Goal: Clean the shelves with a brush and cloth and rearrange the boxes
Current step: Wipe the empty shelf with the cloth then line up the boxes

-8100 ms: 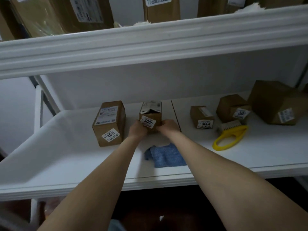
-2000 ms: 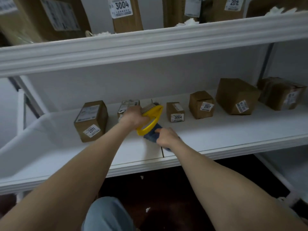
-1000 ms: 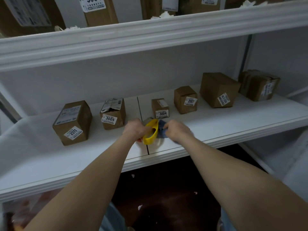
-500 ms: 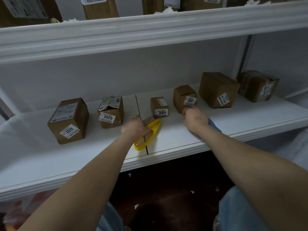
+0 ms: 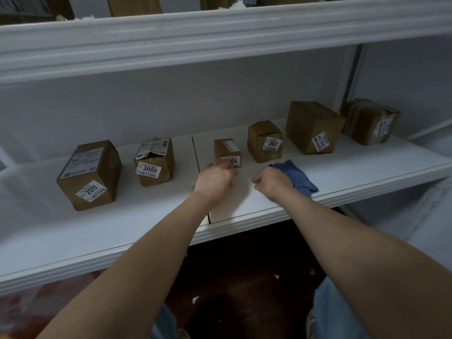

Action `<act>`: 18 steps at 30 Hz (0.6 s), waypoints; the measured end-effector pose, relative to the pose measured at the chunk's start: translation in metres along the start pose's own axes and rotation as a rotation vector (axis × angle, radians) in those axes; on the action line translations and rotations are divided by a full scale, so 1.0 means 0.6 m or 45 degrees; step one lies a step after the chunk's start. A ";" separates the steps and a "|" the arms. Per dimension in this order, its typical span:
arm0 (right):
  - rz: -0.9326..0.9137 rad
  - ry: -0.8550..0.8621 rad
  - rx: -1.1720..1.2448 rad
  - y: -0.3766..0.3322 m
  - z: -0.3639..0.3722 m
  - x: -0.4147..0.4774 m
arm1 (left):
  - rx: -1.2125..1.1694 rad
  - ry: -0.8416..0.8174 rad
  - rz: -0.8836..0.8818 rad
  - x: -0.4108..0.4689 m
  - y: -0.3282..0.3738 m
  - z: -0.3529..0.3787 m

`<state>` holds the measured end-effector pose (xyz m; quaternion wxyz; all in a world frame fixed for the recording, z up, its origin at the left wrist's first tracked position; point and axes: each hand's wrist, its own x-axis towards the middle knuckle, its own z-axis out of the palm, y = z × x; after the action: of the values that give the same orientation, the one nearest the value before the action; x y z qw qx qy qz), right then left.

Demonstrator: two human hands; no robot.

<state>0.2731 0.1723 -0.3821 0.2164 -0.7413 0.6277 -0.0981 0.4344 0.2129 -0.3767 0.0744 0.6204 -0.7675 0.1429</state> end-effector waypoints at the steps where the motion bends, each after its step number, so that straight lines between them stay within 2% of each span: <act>1: 0.020 0.005 0.020 -0.002 0.000 0.000 | -0.008 -0.031 0.040 0.001 0.005 -0.001; 7: 0.099 0.052 0.091 -0.011 0.004 -0.001 | 0.090 -0.245 -0.040 -0.006 0.025 0.010; 18: 0.144 -0.072 0.126 -0.015 -0.002 0.010 | 0.074 -0.292 -0.042 -0.003 0.027 0.011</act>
<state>0.2817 0.1670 -0.3777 0.2756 -0.6955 0.6567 -0.0957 0.4193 0.2157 -0.3855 -0.0295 0.6471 -0.7563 0.0918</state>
